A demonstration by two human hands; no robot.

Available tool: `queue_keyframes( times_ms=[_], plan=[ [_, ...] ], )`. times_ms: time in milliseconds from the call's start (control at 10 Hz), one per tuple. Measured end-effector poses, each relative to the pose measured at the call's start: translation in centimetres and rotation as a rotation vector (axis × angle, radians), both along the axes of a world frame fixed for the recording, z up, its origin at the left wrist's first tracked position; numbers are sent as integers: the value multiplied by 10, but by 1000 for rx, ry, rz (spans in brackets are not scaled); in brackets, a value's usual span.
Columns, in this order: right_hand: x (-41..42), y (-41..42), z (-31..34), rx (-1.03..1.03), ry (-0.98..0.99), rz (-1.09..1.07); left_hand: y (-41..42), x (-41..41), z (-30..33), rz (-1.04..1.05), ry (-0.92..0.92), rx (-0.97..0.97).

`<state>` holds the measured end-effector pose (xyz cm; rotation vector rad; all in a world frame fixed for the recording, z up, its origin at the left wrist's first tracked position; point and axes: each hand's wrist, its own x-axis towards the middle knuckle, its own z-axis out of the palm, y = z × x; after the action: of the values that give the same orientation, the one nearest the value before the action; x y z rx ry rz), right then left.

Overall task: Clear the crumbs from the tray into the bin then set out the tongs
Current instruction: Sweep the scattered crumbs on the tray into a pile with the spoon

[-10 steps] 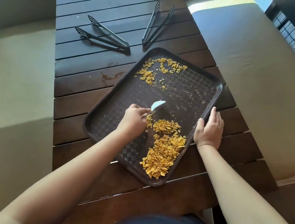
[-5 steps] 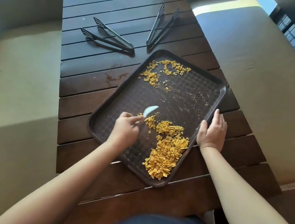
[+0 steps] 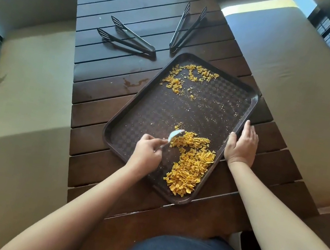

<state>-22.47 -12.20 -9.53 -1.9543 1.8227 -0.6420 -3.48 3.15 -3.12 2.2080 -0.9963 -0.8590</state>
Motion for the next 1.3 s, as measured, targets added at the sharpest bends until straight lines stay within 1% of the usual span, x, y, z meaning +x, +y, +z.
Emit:
queue_keyframes(
  times_ms=[100, 200, 300, 400, 600, 700, 800, 900, 1000, 1100, 1200, 1300],
  plan=[
    [0, 0, 0, -7, -9, -1, -2, 14, 4, 126, -29, -58],
    [0, 1, -1, -10, -13, 0, 3, 34, 7, 229, -111, -13],
    [0, 1, 0, -11, -13, 0, 9, 37, 5, 220, -135, 39],
    [0, 1, 0, -13, -10, -2, 13, 26, 3, 179, -114, 58],
    [0, 1, 0, -6, -4, -2, 9, -10, 2, -31, -34, 36],
    [0, 1, 0, -7, -3, 0, -4, -5, 7, 8, -17, -7],
    [-1, 0, -1, -3, 0, 1, -28, 11, 13, 70, -51, -15],
    [-1, 1, -1, 1, -1, 3, -37, 15, 13, 37, -72, 42],
    [0, 1, -1, 0, -2, 4, -32, 4, 10, -91, -24, 98],
    [-1, 1, -1, -1, -1, 4, -19, -5, 7, -205, -5, 114],
    [-1, 0, -1, -6, -4, 0, -5, -3, 4, -153, -36, 62],
    [-1, 0, -1, 0, -3, -4, -2, 9, 4, 1, -52, 32]
  ],
)
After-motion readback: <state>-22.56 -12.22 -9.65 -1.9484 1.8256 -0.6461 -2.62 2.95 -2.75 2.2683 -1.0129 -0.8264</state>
